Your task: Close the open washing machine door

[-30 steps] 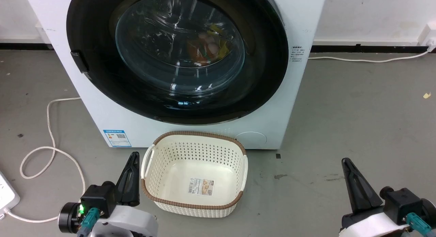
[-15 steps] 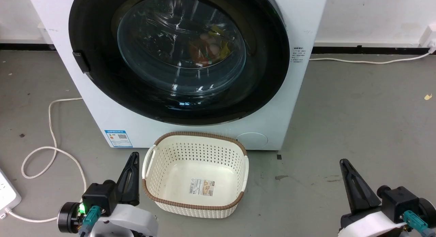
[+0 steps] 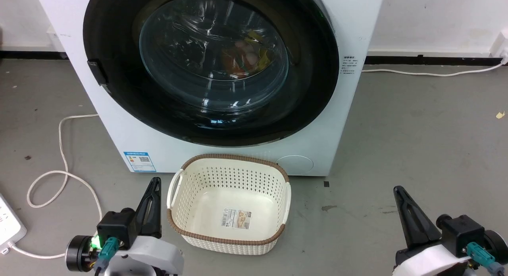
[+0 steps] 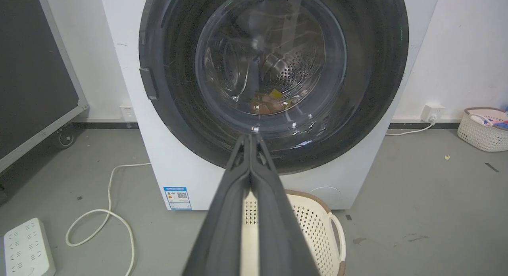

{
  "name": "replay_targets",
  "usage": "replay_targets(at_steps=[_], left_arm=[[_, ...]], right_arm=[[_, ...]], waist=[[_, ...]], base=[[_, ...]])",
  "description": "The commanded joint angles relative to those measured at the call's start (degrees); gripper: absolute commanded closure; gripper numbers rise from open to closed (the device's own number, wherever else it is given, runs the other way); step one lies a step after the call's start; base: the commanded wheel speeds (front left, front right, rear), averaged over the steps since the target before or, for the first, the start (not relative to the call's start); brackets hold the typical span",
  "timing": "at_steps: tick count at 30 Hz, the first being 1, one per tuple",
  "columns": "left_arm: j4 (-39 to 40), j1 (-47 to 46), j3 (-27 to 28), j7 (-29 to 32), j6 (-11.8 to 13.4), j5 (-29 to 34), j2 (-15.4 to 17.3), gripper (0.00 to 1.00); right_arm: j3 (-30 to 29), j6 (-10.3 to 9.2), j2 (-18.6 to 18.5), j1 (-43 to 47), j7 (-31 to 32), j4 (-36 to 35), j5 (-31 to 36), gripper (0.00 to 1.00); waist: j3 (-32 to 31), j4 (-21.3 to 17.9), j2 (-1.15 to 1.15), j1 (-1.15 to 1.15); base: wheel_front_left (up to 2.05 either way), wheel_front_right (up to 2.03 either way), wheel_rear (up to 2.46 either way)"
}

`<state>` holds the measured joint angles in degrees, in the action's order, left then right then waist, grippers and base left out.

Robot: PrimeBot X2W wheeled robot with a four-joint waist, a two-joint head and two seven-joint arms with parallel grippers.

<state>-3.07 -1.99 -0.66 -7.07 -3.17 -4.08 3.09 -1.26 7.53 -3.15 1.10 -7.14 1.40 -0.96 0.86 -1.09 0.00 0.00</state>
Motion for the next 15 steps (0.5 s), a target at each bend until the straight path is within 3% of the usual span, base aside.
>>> replay_targets(at_steps=[1,15], left_arm=[[0.3,1.0,0.2,0.2,0.3,0.5,0.0,1.00],[1.0,1.2,0.3,1.8,1.0,1.3,0.0,1.00]], right_arm=[[0.1,-0.02,0.1,-0.5,0.2,-0.4,0.2,1.00],[0.4,-0.03,0.2,-0.6,1.9,-0.7,0.4,1.00]], waist=[[0.0,0.0,0.00,0.00],[-0.2,0.3,0.00,0.00]], base=[[0.00,0.00,0.00],[0.00,0.00,0.00]])
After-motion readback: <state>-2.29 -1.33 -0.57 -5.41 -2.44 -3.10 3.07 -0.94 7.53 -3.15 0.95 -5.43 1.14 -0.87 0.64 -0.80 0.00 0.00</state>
